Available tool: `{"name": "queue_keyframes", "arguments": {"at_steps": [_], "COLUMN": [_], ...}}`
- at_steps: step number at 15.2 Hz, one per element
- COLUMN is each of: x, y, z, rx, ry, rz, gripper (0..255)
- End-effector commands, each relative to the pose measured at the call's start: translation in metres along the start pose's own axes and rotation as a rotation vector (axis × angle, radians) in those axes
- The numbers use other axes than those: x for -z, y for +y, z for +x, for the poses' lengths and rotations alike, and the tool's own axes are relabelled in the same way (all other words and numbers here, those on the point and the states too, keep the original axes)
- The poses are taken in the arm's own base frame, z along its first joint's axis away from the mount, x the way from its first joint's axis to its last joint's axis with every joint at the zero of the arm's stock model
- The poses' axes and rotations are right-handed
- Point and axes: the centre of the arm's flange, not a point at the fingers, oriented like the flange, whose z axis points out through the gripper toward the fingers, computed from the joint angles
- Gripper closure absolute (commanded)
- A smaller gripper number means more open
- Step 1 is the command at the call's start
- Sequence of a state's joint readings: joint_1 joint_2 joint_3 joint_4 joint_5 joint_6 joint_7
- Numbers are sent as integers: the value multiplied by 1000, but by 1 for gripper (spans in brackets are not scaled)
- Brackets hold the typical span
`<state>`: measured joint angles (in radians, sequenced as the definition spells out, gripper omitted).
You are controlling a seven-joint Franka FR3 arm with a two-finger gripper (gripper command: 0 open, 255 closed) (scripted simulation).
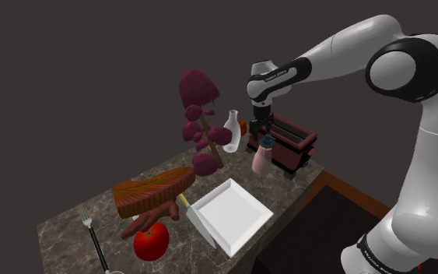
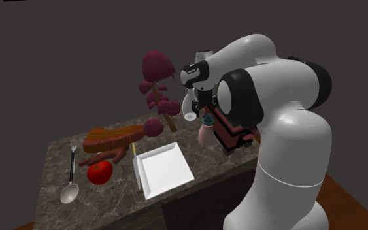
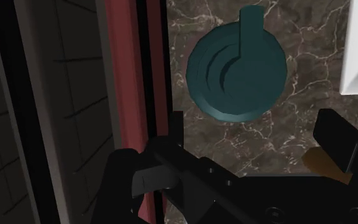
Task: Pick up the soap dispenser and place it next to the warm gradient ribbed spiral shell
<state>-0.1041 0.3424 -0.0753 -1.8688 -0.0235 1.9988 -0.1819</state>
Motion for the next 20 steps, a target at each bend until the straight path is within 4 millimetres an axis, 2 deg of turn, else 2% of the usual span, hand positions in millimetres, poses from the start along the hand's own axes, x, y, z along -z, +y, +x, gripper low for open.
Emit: {"name": "queue_keyframes", "arguments": {"at_steps": [1,8,16,17,20], "x": [-10,-50,-50,-51,-52], "y": [5,4,4,4,4], "z": [10,10,10,11,10], "rx": [-3,-3,-3,-3,-3], "ry": [-14,-14,-14,-14,-14], "rz": [3,3,3,4,3], "gripper": [0,0,0,255,255]}}
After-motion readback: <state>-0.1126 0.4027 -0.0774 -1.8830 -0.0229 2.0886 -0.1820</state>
